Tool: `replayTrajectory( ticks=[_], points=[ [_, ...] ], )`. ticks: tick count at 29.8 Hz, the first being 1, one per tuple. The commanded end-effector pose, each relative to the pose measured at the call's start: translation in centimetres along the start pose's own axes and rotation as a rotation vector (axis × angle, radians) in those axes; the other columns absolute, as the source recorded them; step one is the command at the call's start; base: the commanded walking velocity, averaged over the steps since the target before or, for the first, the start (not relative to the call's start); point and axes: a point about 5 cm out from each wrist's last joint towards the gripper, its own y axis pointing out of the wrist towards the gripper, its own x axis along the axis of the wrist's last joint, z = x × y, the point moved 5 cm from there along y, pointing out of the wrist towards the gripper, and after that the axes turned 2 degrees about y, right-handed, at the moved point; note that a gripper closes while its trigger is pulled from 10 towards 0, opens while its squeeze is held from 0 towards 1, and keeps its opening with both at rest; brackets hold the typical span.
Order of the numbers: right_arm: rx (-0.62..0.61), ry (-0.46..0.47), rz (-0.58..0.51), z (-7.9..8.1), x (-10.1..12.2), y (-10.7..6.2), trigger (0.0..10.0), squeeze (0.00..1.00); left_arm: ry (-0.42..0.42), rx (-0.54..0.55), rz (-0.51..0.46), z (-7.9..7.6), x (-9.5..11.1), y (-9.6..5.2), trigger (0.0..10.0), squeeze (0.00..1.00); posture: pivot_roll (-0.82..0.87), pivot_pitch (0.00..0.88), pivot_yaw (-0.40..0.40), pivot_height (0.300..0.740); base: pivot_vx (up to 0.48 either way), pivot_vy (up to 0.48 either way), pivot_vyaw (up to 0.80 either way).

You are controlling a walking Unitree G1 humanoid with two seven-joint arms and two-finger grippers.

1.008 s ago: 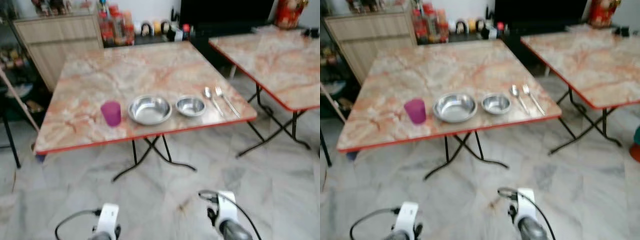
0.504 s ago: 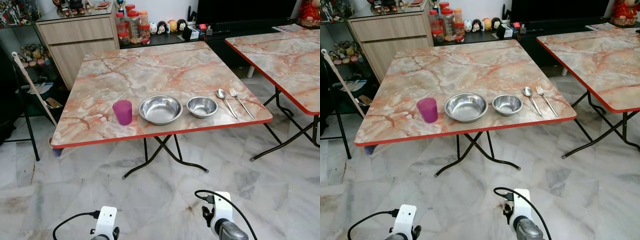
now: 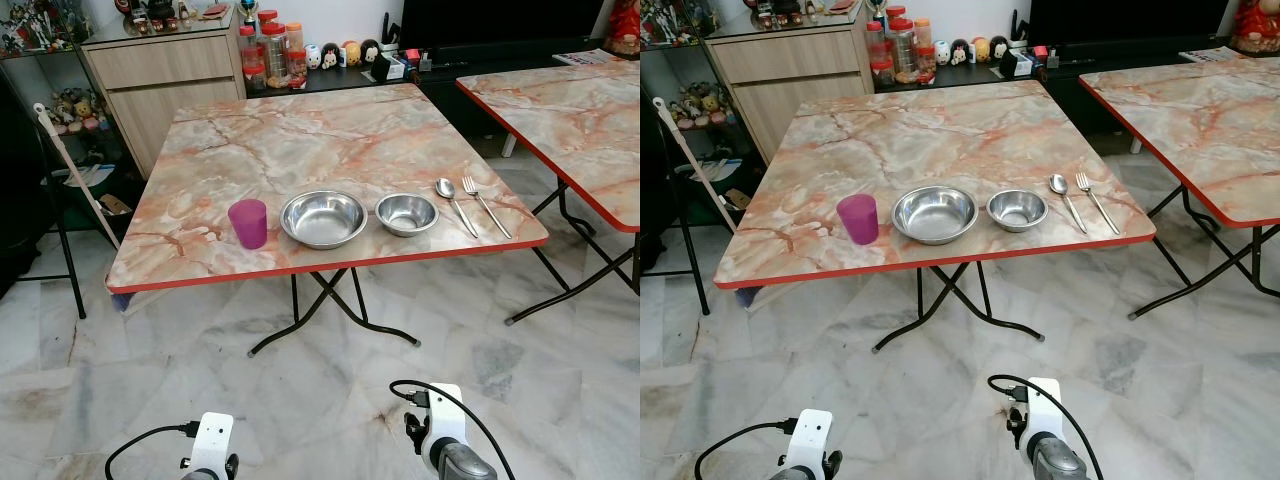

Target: Setting the table

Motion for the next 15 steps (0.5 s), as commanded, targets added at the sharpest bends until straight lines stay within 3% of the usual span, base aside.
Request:
replayTrajectory(
  ticks=[1,15],
  points=[
    [0.005,-0.006,0.008,0.22,-0.13,0.02,10.0,0.0,-0.004,0.01,0.017,0.28,-0.36,-0.03,10.0,0.0,0.08,0.0,0.029,0.74,0.33,0.0,0.0],
    [-0.001,-0.018,0.003,0.15,0.03,0.03,10.0,0.0,-0.003,0.007,0.022,0.24,-0.47,-0.05,10.0,0.0,0.08,0.0,0.03,0.74,0.333,0.0,0.0]
  ],
)
